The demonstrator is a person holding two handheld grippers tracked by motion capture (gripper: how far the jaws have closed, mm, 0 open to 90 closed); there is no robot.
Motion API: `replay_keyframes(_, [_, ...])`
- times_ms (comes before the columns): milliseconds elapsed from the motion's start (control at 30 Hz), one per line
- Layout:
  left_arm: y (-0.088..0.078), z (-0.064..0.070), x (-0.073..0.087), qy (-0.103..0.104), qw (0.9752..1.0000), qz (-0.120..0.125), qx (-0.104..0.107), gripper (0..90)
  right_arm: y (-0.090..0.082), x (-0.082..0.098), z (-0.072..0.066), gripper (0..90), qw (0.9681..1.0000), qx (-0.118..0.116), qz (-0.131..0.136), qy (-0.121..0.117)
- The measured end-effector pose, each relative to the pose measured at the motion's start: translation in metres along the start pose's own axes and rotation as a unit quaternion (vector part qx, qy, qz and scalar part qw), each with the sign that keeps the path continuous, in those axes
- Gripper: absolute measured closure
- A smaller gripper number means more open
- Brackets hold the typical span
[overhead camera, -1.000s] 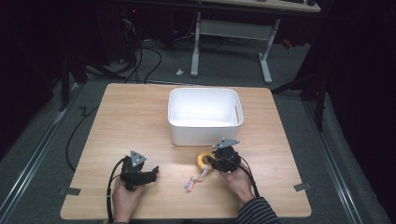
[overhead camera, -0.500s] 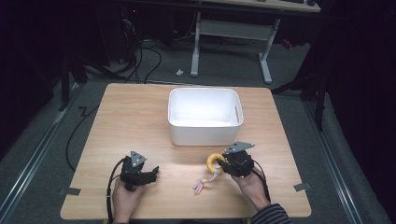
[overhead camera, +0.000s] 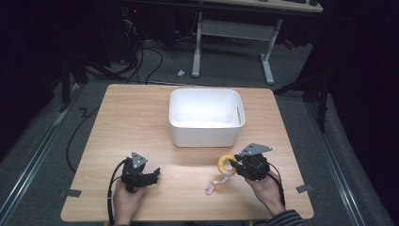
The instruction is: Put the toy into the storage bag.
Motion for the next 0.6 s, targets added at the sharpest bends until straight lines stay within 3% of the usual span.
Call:
replay_keyframes(300, [0.0, 0.0, 0.0, -0.001, 1.0, 0.001, 0.0, 21.3, -0.017, -0.013, 0.011, 70.1, 0.9998, 0.009, 0.018, -0.003])
replay_keyframes(600, [0.0, 0.0, 0.0, 0.001, 1.0, 0.001, 0.0, 21.0, -0.031, -0.026, 0.019, 70.1, 0.9994, -0.003, 0.034, 0.003])
Point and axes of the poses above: each handheld gripper's, and its own axes: y roughly forward along the jaws, x roughly out of its underside, z roughly to its right, the point moved 8 cm from there along y, roughly forward along the jaws, and after that the axes turned 10 degrees about x, right-handed, at the moved point
